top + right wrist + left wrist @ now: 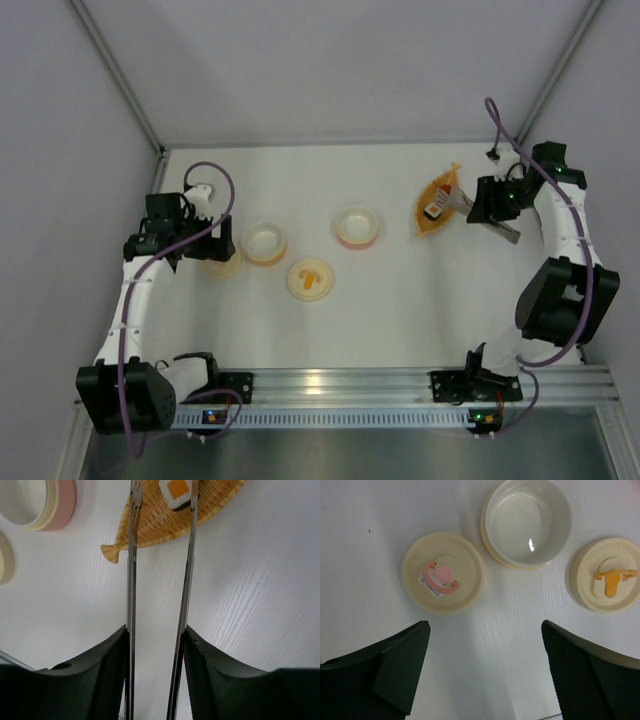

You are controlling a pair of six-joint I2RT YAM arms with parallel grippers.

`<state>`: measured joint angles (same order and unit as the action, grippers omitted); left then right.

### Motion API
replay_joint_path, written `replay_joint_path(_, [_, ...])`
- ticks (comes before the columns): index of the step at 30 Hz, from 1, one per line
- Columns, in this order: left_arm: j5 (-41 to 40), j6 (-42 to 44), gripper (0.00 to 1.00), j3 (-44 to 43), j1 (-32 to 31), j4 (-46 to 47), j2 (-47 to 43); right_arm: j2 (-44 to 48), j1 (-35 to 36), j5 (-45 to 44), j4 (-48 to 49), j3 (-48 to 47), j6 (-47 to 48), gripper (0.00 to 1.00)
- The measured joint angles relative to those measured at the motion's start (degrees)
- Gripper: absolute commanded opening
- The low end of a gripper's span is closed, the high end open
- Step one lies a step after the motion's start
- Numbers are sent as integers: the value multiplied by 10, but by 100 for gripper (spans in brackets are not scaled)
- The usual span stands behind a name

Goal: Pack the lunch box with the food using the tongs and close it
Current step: Pick up the fake food from the plate.

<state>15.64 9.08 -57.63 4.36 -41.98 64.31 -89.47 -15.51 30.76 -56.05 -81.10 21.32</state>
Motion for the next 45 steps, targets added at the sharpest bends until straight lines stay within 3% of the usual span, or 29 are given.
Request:
replay_joint_path(26, [15,-2,98,0,0,5,29,-169,38,-39,-58,-150,133,50])
replay_joint_path(45, [17,-7,98,-4,0,5,41,-199,51,-57,-74,-165,163,51])
